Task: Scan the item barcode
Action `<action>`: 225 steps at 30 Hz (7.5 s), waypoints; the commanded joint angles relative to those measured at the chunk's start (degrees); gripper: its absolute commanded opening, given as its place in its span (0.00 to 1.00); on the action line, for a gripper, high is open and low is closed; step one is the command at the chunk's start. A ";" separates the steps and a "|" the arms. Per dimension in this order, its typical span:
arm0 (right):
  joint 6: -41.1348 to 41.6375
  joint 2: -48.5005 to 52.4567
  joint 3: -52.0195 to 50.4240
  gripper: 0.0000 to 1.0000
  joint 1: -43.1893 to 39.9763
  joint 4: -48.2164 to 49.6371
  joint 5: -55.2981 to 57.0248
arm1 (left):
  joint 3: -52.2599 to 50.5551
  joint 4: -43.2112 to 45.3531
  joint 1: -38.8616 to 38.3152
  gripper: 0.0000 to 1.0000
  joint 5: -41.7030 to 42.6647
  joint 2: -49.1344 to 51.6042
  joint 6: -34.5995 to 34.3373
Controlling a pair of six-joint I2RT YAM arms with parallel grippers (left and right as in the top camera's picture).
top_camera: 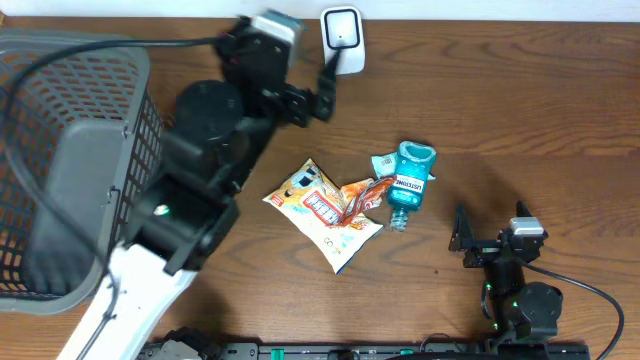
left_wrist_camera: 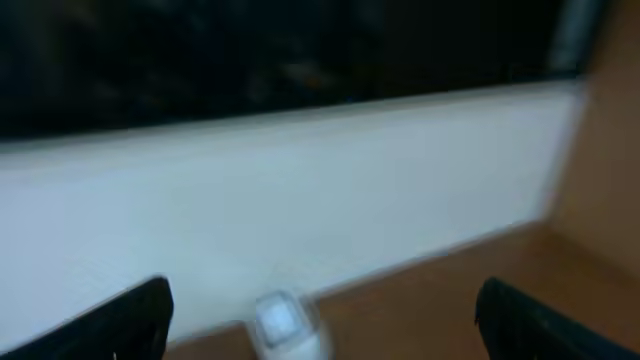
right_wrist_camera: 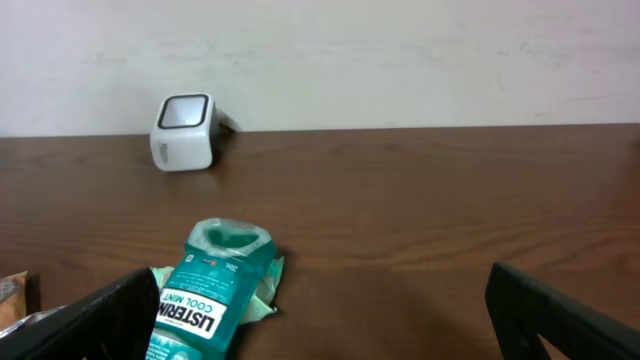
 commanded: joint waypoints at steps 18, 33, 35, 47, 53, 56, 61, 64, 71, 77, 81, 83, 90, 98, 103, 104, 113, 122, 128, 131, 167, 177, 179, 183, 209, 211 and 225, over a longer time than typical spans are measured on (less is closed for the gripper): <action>-0.09 0.00 -0.09 0.99 -0.31 -0.20 0.04 | 6.91 -14.45 0.02 0.99 -24.15 -8.76 16.00; -0.09 0.00 -0.09 0.99 -0.31 -0.20 0.04 | -0.96 -13.55 1.25 0.99 -4.74 -30.97 17.27; -0.09 0.00 -0.09 0.99 -0.31 -0.20 0.04 | -0.96 -13.53 2.69 0.99 -4.72 -33.75 17.25; -0.09 0.02 -0.09 0.99 -0.31 -0.20 0.04 | -2.25 -13.79 13.42 0.99 5.95 -45.55 16.76; -0.09 0.02 -0.09 0.99 -0.31 -0.20 0.04 | -2.34 -13.81 21.11 0.99 13.49 -52.26 14.14; -0.09 0.02 -0.09 0.99 -0.31 -0.15 0.04 | -2.34 -13.84 23.04 0.99 13.44 -55.23 14.21; 16.46 0.13 -0.09 0.99 -0.11 0.07 -5.46 | -2.34 -13.79 22.99 0.99 13.46 -58.66 14.19; 34.27 0.26 -0.09 0.99 0.48 1.14 -19.06 | -2.34 -13.79 22.99 0.99 13.46 -60.13 14.19; 40.68 0.28 -0.09 0.99 0.61 1.33 -34.03 | -2.91 -13.75 23.02 1.00 13.46 -64.04 14.19; 46.38 0.28 -0.09 0.99 0.61 1.33 -39.47 | -6.08 -10.95 23.21 1.00 13.42 -69.05 14.21; 52.46 0.28 -0.09 0.99 0.61 2.49 -39.65 | -6.71 -10.95 23.21 1.00 13.40 -69.05 14.25; 51.04 0.28 -0.09 0.99 0.61 5.20 -41.97 | -6.97 -10.93 23.21 1.00 13.03 -69.05 14.29; 40.70 0.39 -0.09 0.99 0.61 2.91 -46.01 | -7.23 -12.96 23.76 1.00 -0.98 -69.05 14.25; 35.30 3.65 3.58 0.98 0.63 -7.32 -33.07 | -10.84 -15.10 23.76 1.00 -1.22 -69.02 14.27; 25.20 11.19 16.13 0.92 1.44 -26.84 -14.38 | -15.47 -15.54 23.76 1.00 -1.25 -69.02 14.27; 24.39 13.94 19.89 0.91 2.08 -28.79 -11.34 | -17.25 -15.52 23.76 1.00 -1.25 -69.02 14.27; 23.23 40.72 33.48 0.99 12.68 -30.32 10.56 | -31.23 -15.30 23.74 1.00 -1.18 -68.96 14.21; 30.18 75.91 49.48 0.99 38.16 -35.19 39.93 | -43.63 -14.86 23.74 1.00 1.20 -68.96 12.96; 34.95 97.00 60.89 0.99 41.62 -39.98 40.54 | -48.39 -14.62 23.74 1.00 1.20 -68.98 12.96; 38.25 101.00 63.36 0.97 41.62 -42.84 40.54 | -48.39 -14.62 23.74 1.00 1.18 -69.07 12.96; 26.14 113.61 63.71 0.41 36.89 -35.98 16.02 | -48.39 -14.64 23.74 1.00 1.18 -69.07 12.94; 14.88 108.24 63.71 0.29 34.95 -41.86 -4.74 | -48.39 -14.67 23.74 1.00 1.18 -69.07 12.94; 13.53 105.59 63.71 0.28 34.84 -43.85 -5.55 | -48.39 -14.67 23.74 1.00 1.18 -69.07 12.94; 9.01 101.57 63.58 0.31 34.84 -45.83 -7.72 | -48.39 -14.67 23.74 1.00 1.18 -69.07 12.94; 11.74 95.62 66.95 0.52 34.03 -47.69 -8.15 | -48.39 -14.69 22.60 1.00 1.20 -69.07 12.94; 12.20 95.62 66.95 0.53 34.27 -47.84 -8.15 | -48.39 -14.69 22.60 1.00 1.18 -69.09 12.94; 26.51 88.76 66.84 0.75 33.14 -56.06 -7.26 | -48.39 -14.69 22.60 1.00 1.18 -69.09 12.94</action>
